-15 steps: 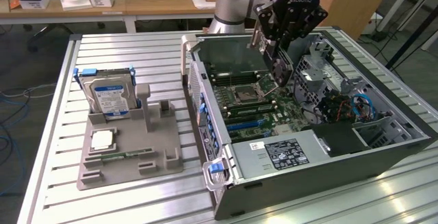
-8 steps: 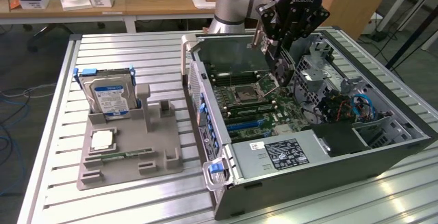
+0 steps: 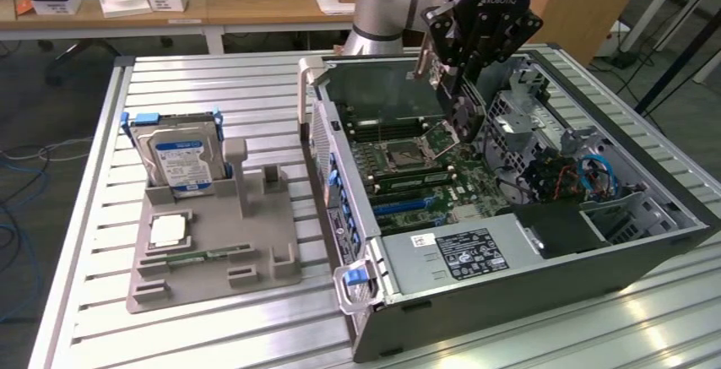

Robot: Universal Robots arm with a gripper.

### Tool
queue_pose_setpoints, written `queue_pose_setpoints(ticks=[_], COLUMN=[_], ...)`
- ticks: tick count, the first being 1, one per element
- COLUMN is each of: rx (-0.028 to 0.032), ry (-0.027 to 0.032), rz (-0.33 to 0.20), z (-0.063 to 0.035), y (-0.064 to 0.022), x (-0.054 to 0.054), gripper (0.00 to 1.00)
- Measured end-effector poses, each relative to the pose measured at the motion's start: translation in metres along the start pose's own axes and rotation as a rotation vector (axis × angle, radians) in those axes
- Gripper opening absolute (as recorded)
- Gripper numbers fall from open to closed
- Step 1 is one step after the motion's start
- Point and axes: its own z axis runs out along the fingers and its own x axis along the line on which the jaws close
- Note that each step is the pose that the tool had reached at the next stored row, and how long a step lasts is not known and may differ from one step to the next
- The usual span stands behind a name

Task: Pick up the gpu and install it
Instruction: 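Insert the gpu into the slot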

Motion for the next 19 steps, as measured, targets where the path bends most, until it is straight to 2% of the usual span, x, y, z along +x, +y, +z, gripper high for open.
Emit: queue_pose_setpoints(ticks=[13,19], rx=[-0.0005,-0.0010], ry=[0.0019,0.0031], rz=[-0.045,-0.074], z=[0.0000,0.0001], y=[0.0000,0.0002], x=[-0.0001,-0.0054], gripper=[0.26,0.26])
